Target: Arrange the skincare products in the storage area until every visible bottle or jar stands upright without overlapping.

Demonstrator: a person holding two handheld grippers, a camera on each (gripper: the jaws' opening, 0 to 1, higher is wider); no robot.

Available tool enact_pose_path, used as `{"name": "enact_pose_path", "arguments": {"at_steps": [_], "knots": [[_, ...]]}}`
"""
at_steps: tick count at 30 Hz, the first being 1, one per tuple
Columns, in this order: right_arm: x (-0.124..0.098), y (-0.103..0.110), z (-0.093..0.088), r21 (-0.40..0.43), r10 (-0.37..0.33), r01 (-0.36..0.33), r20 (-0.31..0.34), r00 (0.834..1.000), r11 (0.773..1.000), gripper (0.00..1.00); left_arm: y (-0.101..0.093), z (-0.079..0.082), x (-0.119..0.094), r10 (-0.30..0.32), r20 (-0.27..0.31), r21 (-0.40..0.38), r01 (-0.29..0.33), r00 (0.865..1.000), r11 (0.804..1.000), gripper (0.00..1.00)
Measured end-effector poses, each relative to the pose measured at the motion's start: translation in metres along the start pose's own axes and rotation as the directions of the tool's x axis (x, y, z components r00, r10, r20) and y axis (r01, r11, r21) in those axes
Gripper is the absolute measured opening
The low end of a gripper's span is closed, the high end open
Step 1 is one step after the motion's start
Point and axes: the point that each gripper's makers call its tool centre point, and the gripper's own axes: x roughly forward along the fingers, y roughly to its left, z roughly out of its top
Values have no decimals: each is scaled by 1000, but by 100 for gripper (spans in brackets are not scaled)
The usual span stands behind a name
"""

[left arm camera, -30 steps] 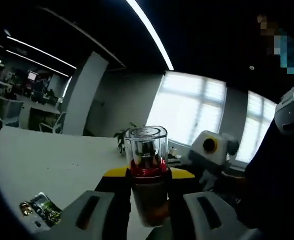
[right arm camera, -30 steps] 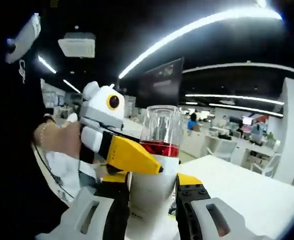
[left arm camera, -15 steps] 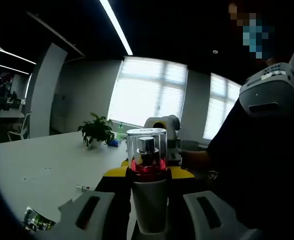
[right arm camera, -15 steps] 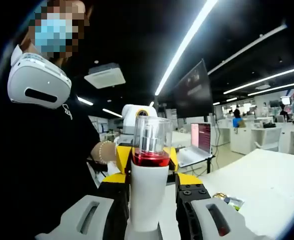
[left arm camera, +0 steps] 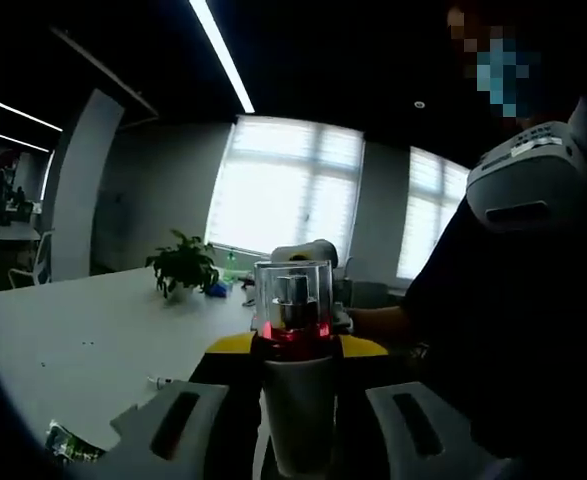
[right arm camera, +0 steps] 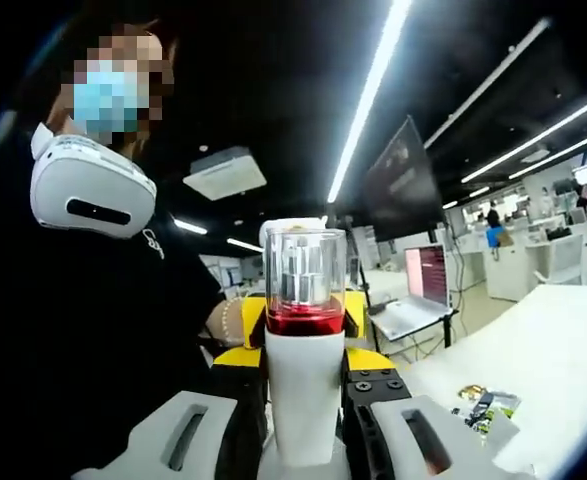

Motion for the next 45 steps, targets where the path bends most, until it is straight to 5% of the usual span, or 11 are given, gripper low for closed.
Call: {"name": "enact_pose_path", "arguments": {"at_steps": [11, 25, 45], "knots": [[-11, -1, -1, -13, -29, 30, 74, 997, 999, 16, 2, -2, 11, 10, 20, 14, -10, 1000, 1000, 23], [-20, -16, -13, -19, -110, 111, 71, 991, 994, 16, 17, -24, 5, 102, 6, -5, -102, 995, 995, 31], [-33, -41, -44, -2, -176, 176, 38, 984, 984, 16, 38, -74, -6, 272, -87, -21, -275, 958, 961, 57]]}}
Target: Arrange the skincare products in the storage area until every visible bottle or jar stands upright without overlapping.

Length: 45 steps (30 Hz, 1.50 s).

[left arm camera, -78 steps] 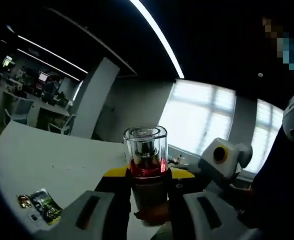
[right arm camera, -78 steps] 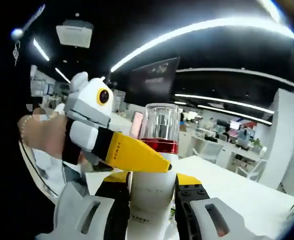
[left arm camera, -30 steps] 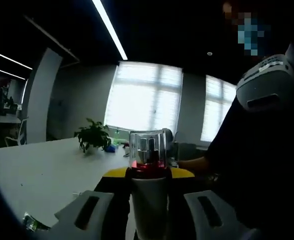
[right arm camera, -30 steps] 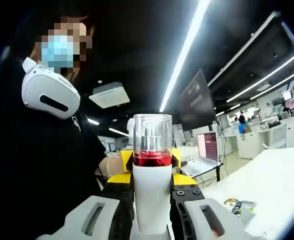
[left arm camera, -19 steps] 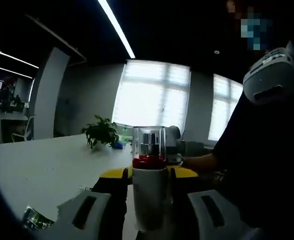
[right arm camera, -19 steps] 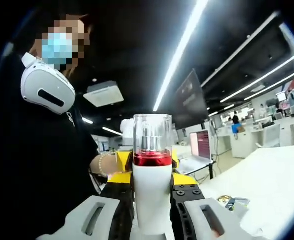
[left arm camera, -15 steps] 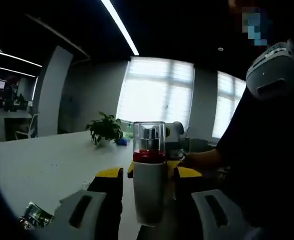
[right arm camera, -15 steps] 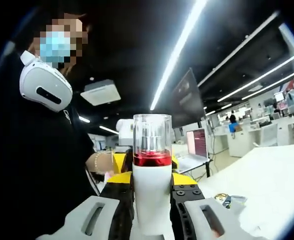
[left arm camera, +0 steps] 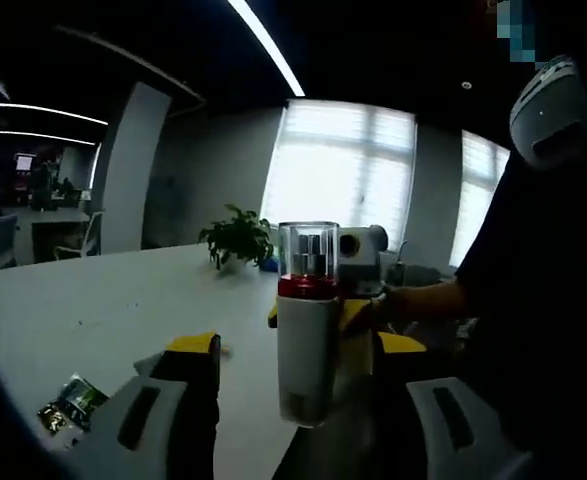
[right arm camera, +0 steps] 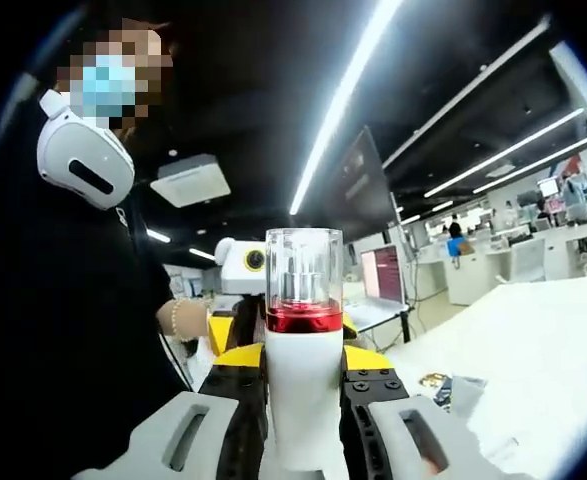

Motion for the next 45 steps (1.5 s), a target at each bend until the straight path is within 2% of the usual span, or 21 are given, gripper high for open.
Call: {"name": "enact_pose_path", "arguments": {"at_steps": [9, 14, 22, 31, 37, 45], "knots": [[-7, -12, -11, -15, -34, 34, -3, 999, 999, 16, 12, -15, -5, 58, -21, -17, -59, 998, 998, 67], [-11, -20, -18, -14, -53, 53, -4, 999, 998, 16, 21, -24, -10, 123, -29, -16, -123, 992, 992, 75], [-19, -36, -31, -19, -89, 89, -5, 996, 996, 16, 33, -41, -23, 198, -39, -47, -200, 979, 979, 84], [-26, -56, -48, -31, -114, 114, -8, 993, 993, 16, 49, -60, -40, 305, -45, -79, -308, 951, 948, 95], [-28, -70, -58, -31, -114, 114, -10, 993, 993, 16, 60, -70, -51, 355, -49, -104, -359, 933, 928, 96], [-32, -92, -79, -44, -130, 129, -28, 991, 991, 16, 71, -83, -54, 407, -46, -126, -409, 912, 904, 96]]}}
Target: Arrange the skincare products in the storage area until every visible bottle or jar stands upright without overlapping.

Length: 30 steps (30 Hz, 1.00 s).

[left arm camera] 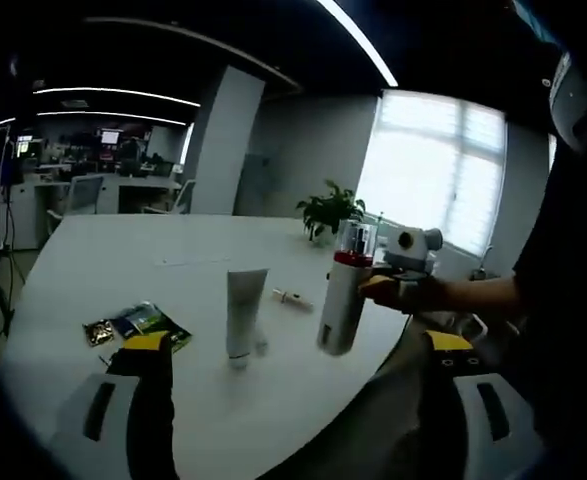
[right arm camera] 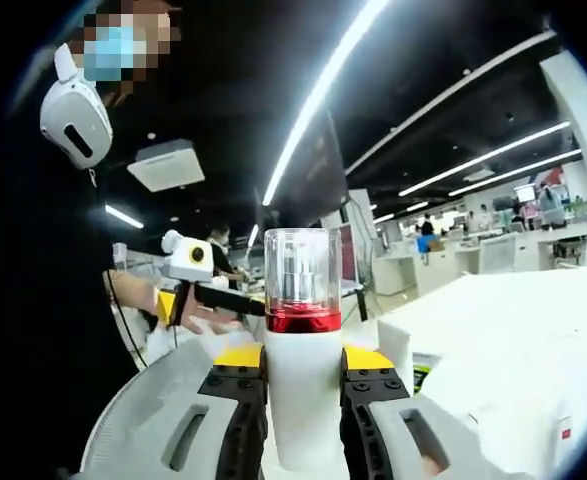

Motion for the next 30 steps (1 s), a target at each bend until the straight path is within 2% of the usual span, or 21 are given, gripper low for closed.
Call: {"name": "enact_pose_path", "arguments": {"at_steps": [9, 16, 22, 30], "knots": [[2, -26, -33, -16, -13, 12, -37, 999, 1000, 17, 15, -19, 3, 54, -9, -25, -55, 998, 998, 97], [4, -42, -52, -20, -20, 19, -66, 998, 1000, 17, 23, -21, 4, 88, -11, -25, -88, 996, 996, 99], [4, -57, -61, -30, -34, 32, -62, 997, 999, 17, 30, -23, 4, 114, -15, -19, -114, 993, 993, 99], [11, -66, -80, -45, -40, 37, -71, 997, 998, 17, 29, -28, 2, 123, -54, -8, -124, 991, 992, 99]]}}
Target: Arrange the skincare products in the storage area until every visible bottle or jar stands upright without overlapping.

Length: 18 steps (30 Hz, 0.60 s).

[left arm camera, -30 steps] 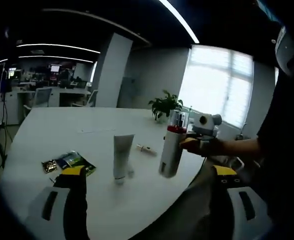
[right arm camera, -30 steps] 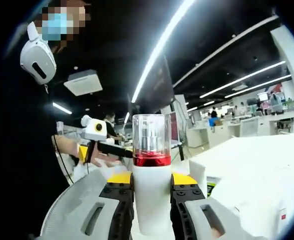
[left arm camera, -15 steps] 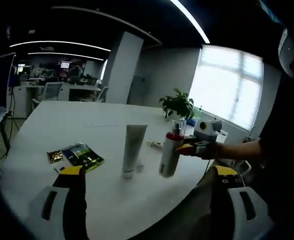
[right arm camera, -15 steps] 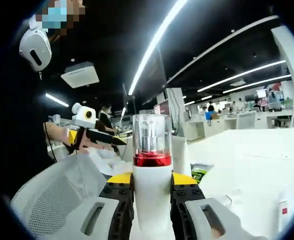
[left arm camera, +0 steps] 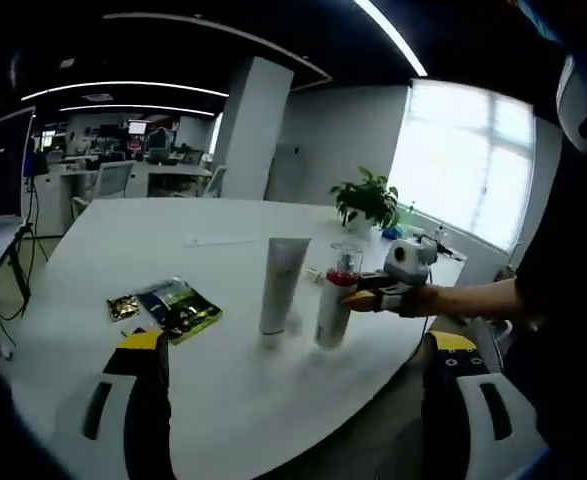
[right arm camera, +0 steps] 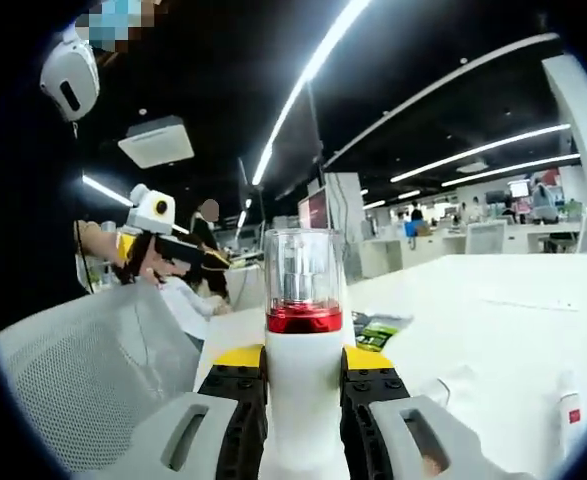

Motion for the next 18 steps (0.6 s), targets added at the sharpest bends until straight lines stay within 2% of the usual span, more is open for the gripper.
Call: {"name": "enact_pose_path", "arguments": {"at_steps": [10, 18], "knots": [[5, -9, -6, -29, -16, 16, 3, 1000, 999, 17, 2, 5, 3, 18, -4, 13, -18, 1000, 1000, 99], [5, -11, -12, -47, -14, 13, -7, 1000, 999, 17, -1, -3, 6, 12, -22, 9, -12, 1000, 1000, 98]]}}
